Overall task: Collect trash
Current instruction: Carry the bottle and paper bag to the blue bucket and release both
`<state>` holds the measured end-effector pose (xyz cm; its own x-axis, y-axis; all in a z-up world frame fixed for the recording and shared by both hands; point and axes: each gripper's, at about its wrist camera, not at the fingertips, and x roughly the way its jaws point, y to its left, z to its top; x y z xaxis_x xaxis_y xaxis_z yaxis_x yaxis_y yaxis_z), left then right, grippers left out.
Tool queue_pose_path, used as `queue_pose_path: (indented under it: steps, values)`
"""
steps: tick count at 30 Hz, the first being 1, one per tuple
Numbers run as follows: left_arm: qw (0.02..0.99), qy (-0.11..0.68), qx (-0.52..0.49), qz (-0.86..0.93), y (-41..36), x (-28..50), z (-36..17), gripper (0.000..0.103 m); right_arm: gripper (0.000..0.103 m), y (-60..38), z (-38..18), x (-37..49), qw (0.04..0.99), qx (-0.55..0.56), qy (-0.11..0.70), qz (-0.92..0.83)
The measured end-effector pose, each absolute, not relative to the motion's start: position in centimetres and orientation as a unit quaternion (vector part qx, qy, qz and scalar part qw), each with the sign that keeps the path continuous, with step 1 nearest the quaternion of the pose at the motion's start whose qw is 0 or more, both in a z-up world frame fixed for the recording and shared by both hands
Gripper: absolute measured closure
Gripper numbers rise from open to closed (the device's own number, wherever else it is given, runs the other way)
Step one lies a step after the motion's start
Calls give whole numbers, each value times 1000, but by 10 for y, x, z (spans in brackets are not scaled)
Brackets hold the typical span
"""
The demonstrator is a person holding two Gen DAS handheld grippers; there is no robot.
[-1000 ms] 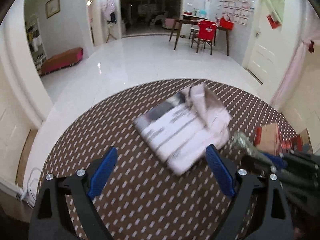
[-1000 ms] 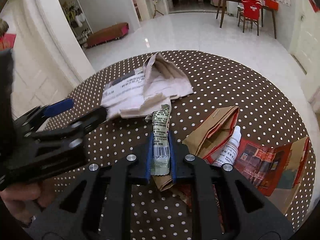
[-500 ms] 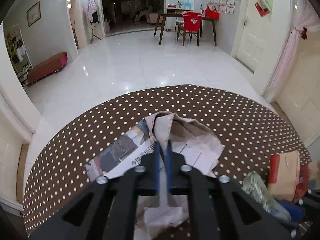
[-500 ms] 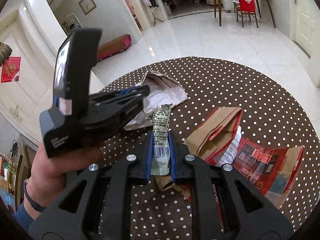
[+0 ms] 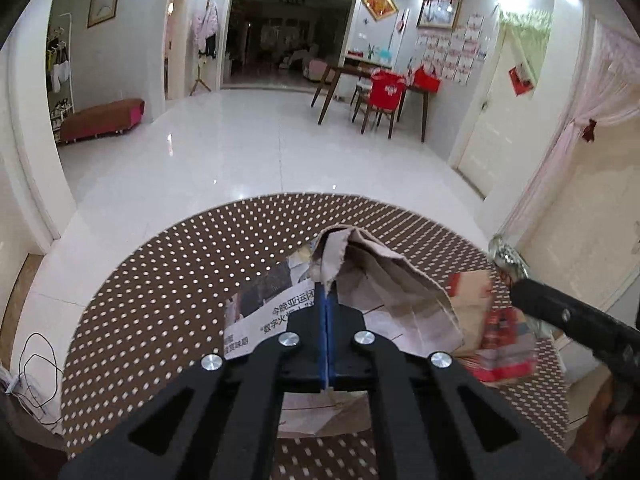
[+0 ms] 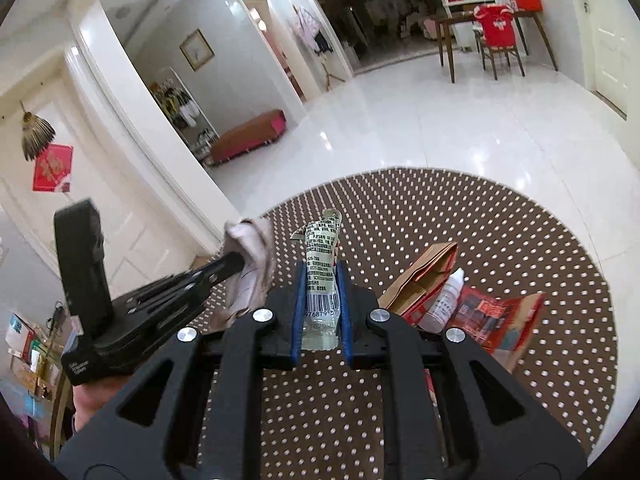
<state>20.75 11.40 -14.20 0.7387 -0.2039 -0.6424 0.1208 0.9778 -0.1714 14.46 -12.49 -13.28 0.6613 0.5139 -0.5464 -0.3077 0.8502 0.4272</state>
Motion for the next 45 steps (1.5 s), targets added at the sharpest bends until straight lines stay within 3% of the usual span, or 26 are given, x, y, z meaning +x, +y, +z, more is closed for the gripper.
queue_pose_path:
  steps: [11,25,41,42,45]
  values:
    - [941,297,-68,-149,72,140,-87,103,88,-206,-91,92,918,188,286,202]
    - [912,301,-27,-278,-50,114,-79,103,88,-366,-99,38,932,236,267,59]
    - [839,361,28,-406,-210,126,-126,103,85,-514,-248,32,851,340,394,-77]
    - [835,367,31,-409,-217,129,-130,103,83,-519,-258,36,844,347,402,-75]
    - [820,387,48,-419,-246,138,-147,103,29,-536,-283,38,826,373,415,-82]
